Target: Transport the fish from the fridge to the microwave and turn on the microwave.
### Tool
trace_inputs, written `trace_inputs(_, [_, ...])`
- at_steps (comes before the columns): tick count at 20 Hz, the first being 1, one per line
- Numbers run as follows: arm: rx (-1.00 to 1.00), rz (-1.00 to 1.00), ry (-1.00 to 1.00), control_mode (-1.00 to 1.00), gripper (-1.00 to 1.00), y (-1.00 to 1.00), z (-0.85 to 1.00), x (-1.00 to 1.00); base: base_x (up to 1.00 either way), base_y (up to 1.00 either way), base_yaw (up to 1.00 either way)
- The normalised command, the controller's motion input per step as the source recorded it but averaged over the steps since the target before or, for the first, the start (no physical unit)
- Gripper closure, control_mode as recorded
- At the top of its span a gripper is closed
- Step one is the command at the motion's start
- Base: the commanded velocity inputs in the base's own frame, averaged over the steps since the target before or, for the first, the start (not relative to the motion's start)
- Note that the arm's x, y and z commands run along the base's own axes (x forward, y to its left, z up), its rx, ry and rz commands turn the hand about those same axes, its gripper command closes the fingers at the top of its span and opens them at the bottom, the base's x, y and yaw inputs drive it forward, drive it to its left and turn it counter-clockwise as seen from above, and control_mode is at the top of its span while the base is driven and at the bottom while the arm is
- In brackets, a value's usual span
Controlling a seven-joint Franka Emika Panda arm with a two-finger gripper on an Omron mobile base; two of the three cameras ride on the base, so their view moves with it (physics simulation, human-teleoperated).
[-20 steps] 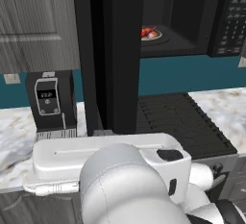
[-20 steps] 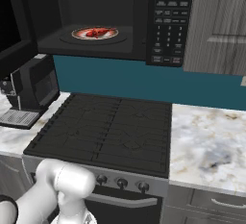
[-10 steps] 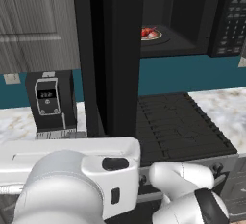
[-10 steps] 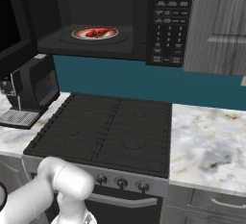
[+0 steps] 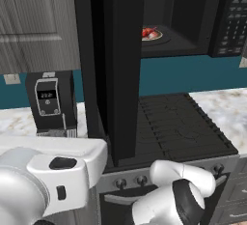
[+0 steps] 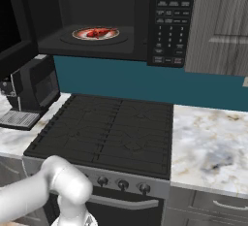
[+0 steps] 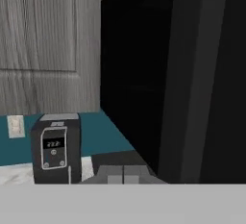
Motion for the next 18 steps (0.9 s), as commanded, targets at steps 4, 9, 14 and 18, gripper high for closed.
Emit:
trace_inputs(4, [-0.09,-0.16,0.0,-1.0,1.0,0.19,-0.24,0.3,0.0,0.0,0.0])
trace_inputs(9, [-0.09,-0.16,0.0,-1.0,1.0,0.06,-0.23,0.33,0.0,0.0,0.0])
trace_inputs(14, [-0.06,-0.14,-0.02,-1.0,1.0,0.02,-0.16,0.23,0.0,0.0,0.0])
trace_inputs(18, [-0.02,-0.12,-0.07,-1.0,1.0,0.0,-0.06,0.18,0.0,0.0,0.0])
